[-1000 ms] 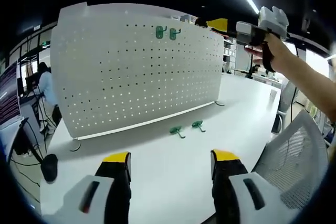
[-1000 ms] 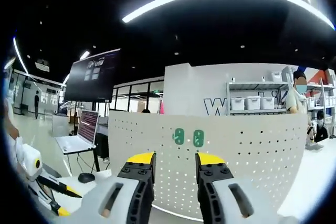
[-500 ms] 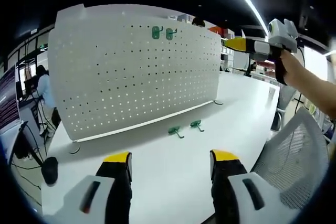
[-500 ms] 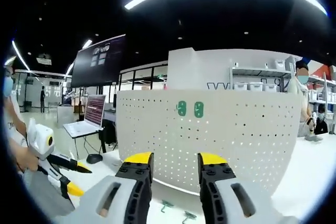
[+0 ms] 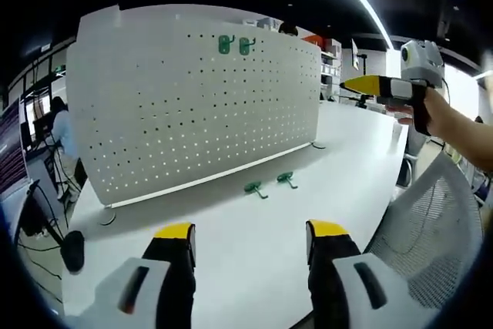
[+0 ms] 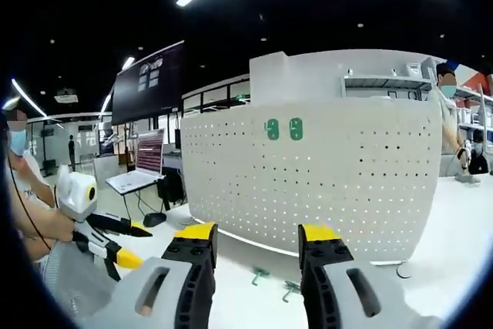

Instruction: Insert the hook assembly into the mounting plate slot until the hook locks in place.

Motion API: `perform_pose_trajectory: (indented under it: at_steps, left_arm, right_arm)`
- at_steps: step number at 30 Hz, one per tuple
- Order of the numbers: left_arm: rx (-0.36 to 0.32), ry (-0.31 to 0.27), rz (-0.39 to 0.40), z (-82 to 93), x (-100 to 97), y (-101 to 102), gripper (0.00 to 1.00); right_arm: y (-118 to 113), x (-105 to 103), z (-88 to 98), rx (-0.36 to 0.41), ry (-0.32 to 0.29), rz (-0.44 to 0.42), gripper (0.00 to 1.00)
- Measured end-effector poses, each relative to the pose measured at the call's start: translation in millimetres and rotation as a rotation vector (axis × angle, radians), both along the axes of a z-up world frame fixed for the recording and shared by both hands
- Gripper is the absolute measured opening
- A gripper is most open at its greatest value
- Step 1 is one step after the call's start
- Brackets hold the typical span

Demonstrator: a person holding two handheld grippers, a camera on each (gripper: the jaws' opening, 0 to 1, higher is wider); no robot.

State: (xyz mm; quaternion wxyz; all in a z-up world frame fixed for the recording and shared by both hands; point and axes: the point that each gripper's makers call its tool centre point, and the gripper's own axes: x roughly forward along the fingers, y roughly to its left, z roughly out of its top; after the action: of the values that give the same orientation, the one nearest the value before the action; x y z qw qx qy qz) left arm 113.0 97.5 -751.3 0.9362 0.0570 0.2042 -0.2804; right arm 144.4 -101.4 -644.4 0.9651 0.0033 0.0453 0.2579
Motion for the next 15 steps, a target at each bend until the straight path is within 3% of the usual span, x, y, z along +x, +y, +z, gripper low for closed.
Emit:
perform_pose_trajectory:
  at_steps: [15]
  left_arm:
    - [0.005, 0.009, -0.015, 2.2, -1.4, -5, 0.60]
  right_arm:
    - [-20, -28, -42.3, 0.016, 0.124, 0.012, 0.55]
